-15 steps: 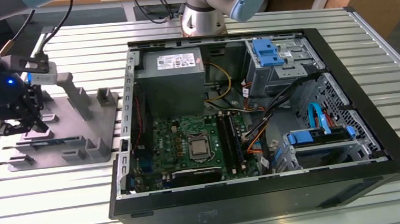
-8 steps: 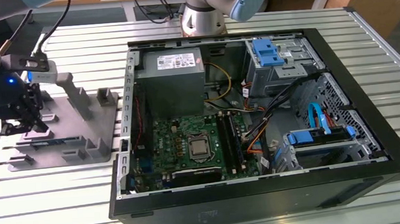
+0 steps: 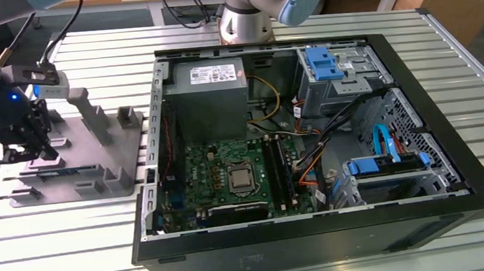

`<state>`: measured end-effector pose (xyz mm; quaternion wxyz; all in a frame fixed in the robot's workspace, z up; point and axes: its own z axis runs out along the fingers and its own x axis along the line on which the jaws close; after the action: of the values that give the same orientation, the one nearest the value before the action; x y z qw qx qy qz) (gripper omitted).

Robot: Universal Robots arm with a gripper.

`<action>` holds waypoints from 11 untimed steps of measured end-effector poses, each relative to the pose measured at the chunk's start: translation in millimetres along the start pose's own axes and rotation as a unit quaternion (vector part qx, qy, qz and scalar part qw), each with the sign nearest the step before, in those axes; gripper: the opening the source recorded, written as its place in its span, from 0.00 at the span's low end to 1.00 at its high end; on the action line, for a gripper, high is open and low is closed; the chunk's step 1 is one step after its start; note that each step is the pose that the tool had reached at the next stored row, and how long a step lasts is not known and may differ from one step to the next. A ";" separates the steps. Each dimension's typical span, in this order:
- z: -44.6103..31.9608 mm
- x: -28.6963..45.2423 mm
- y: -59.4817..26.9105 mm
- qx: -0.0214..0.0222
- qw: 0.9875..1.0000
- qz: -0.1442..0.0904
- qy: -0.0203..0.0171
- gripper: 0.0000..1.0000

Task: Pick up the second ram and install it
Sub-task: 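Pick up the second ram and move it above second insertion slot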

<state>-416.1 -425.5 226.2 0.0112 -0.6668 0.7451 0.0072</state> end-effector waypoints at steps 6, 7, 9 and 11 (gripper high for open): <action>0.0 0.0 0.0 0.000 1.000 -0.020 0.000 0.10; 0.0 0.0 0.0 -0.001 1.000 -0.023 0.000 0.10; 0.0 0.0 0.0 -0.001 1.000 -0.030 0.000 0.10; 0.0 0.0 0.0 -0.001 0.999 -0.037 0.000 0.10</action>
<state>-416.1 -425.5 226.1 0.0109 -0.6938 0.7201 0.0075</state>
